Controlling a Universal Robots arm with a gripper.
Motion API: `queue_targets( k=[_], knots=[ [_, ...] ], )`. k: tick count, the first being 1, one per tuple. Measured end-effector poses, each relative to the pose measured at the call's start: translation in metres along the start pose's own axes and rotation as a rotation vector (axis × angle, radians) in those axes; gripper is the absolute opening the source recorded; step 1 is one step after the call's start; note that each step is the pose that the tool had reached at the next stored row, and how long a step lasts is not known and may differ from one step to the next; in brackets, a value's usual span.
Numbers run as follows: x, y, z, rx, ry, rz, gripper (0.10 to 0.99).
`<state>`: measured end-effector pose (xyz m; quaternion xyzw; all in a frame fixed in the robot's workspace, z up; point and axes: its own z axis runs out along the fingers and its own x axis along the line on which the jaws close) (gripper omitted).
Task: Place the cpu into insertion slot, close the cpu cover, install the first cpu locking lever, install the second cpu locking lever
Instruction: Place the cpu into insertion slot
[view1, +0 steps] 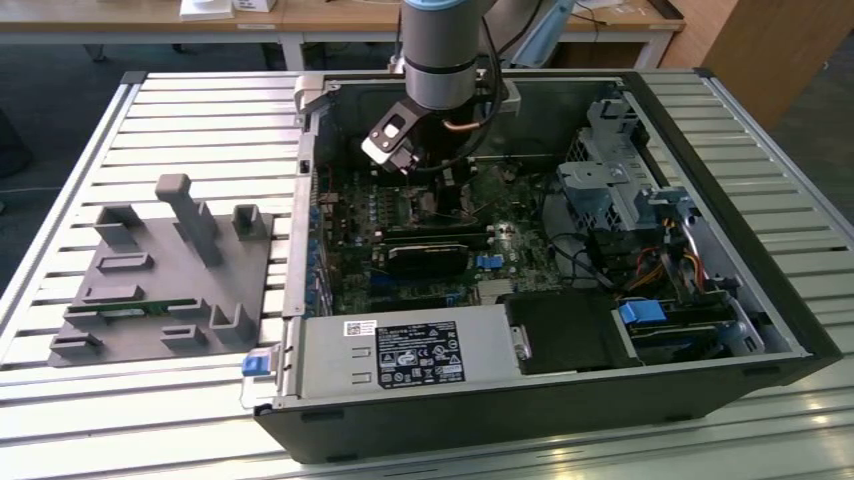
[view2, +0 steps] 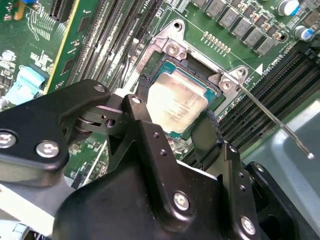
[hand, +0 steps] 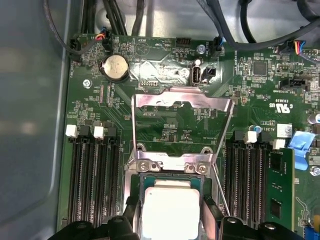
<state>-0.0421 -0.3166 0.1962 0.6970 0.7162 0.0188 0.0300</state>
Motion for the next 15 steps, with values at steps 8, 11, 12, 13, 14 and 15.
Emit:
queue_targets(
  k=[8,11,12,13,14,15],
  knots=[
    [-0.0001,0.0023,-0.0094,0.017,0.0008,0.0,0.533],
    [-0.0002,0.0025,-0.0096,0.021,0.0009,0.0,0.416],
    [-0.0002,0.0025,-0.0096,0.021,0.0008,0.0,0.357],
    [-0.0002,0.0026,-0.0097,0.022,0.0007,0.0,0.298],
    [-0.0002,0.0027,-0.01,0.022,0.0005,0.0,0.298],
    [-0.0003,0.0027,-0.0106,0.023,0.0005,0.0,0.239]
  ],
)
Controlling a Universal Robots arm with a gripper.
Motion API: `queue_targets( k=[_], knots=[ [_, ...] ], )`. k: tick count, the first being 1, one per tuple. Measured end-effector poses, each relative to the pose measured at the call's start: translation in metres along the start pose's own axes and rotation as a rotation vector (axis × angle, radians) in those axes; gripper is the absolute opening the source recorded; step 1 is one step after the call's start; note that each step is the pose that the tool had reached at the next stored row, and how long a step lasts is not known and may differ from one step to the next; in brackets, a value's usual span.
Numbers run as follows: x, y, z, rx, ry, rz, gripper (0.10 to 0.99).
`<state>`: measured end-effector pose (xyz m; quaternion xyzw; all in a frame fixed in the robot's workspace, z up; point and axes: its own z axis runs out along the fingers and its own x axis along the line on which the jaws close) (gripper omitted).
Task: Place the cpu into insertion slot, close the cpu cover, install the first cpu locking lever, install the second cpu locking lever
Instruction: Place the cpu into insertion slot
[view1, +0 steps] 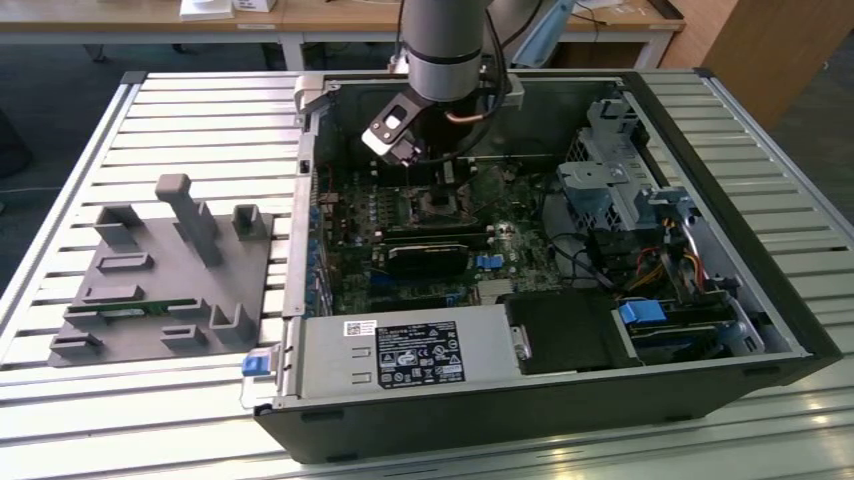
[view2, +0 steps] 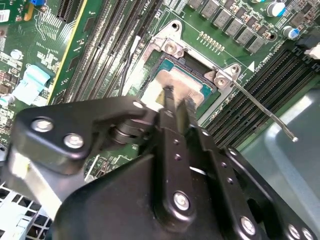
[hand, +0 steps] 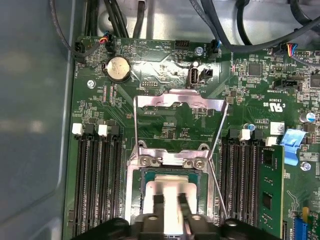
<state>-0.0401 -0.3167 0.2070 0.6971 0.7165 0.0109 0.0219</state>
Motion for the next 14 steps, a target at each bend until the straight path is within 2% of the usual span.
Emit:
queue_targets(
  k=[1,2,14],
  knots=[
    [0.0,0.0001,-0.0005,0.0,0.0003,0.0,0.239],
    [0.0,0.0001,-0.0011,0.0,0.0003,0.0,0.176],
    [-0.0001,0.0008,-0.0085,0.0,0.0004,0.0,0.176]
  ],
)
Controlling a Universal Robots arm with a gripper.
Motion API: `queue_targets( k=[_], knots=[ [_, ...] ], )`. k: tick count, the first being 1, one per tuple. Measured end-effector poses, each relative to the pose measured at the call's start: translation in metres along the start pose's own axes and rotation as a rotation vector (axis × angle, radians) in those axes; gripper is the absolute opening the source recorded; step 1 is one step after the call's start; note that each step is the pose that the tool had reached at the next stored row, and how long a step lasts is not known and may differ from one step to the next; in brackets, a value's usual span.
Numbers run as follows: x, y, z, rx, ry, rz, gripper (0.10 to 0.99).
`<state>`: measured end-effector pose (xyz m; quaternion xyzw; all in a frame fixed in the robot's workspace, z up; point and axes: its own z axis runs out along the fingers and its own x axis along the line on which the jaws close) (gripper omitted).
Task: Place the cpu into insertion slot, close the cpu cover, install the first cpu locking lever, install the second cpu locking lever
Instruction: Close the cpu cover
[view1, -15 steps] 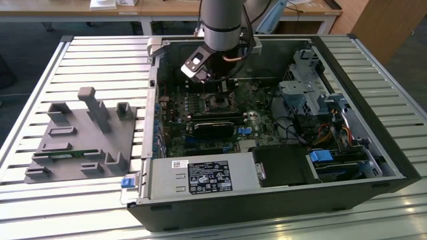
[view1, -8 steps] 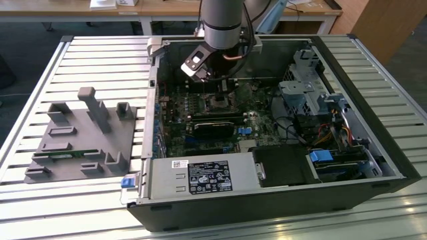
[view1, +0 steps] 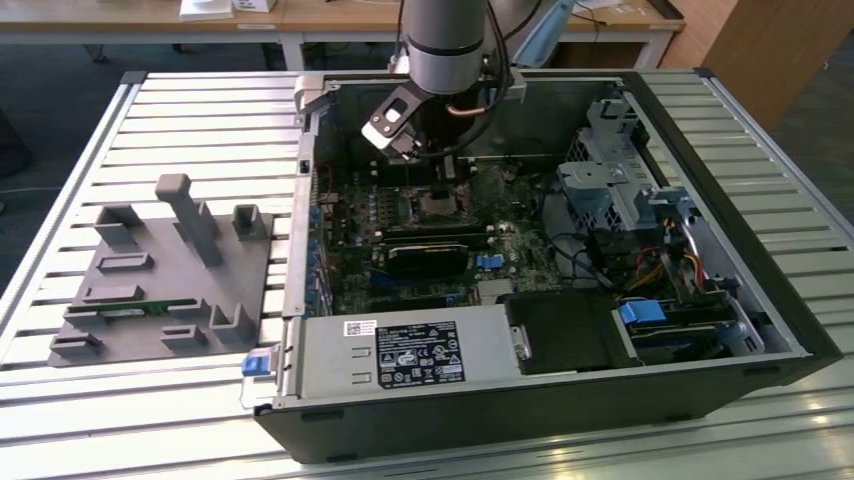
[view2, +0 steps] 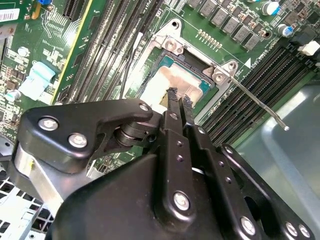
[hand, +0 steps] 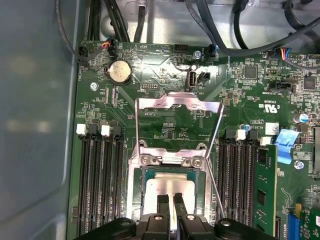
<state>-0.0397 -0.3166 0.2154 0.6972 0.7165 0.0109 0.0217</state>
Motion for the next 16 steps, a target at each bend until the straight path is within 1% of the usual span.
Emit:
queue_targets(
  k=[12,16],
  knots=[
    [-0.0002,0.0004,-0.0095,0.0,-0.0001,0.0,0.176],
    [-0.0001,0.0005,-0.0109,0.0,0.0002,0.0,0.176]
  ],
)
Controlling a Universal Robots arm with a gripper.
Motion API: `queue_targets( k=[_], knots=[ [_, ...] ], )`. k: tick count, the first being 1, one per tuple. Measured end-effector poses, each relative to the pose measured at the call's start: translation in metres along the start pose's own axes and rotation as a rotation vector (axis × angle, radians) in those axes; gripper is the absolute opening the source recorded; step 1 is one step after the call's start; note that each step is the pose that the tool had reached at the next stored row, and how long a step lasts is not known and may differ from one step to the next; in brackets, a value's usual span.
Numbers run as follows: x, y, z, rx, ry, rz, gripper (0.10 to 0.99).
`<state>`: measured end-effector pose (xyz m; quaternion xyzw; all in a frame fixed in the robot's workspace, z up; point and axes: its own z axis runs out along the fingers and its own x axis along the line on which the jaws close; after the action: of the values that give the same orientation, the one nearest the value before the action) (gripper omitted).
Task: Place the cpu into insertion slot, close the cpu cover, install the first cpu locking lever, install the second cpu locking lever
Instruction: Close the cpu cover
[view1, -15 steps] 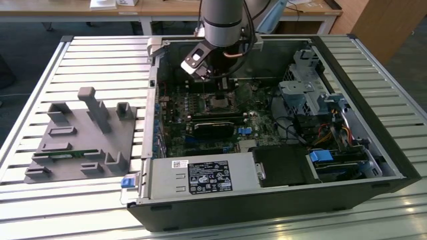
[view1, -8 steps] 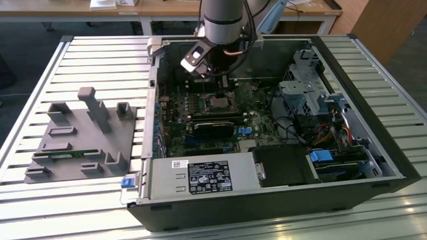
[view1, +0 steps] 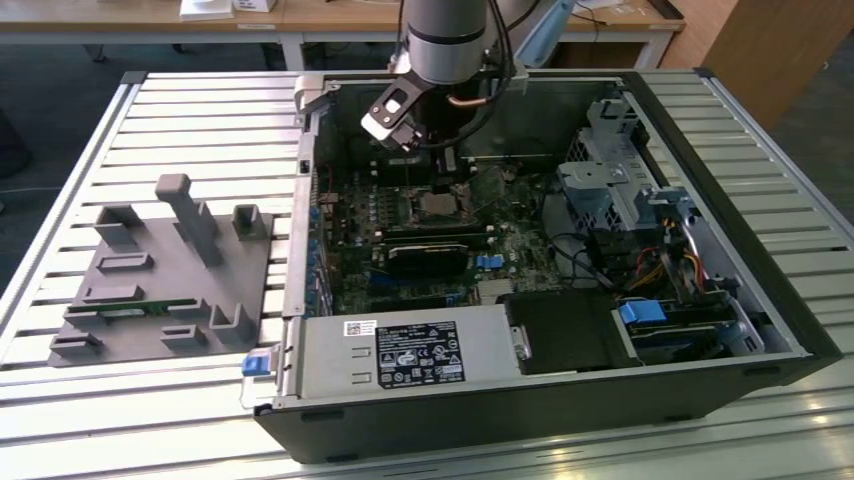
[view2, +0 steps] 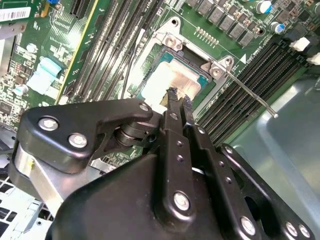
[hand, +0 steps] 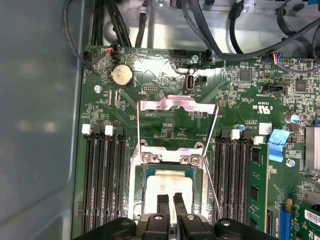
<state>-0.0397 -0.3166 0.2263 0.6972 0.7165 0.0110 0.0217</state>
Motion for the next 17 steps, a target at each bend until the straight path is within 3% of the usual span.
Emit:
queue_targets(
  k=[9,14,17],
  knots=[
    [-0.0017,-0.0002,0.0,0.0,-0.0001,0.0,0.176],
    [-0.002,0.0077,0.0003,0.0,-0.0001,0.0,0.176],
    [-0.002,0.0085,-0.0006,0.001,-0.0004,0.0,0.176]
  ],
)
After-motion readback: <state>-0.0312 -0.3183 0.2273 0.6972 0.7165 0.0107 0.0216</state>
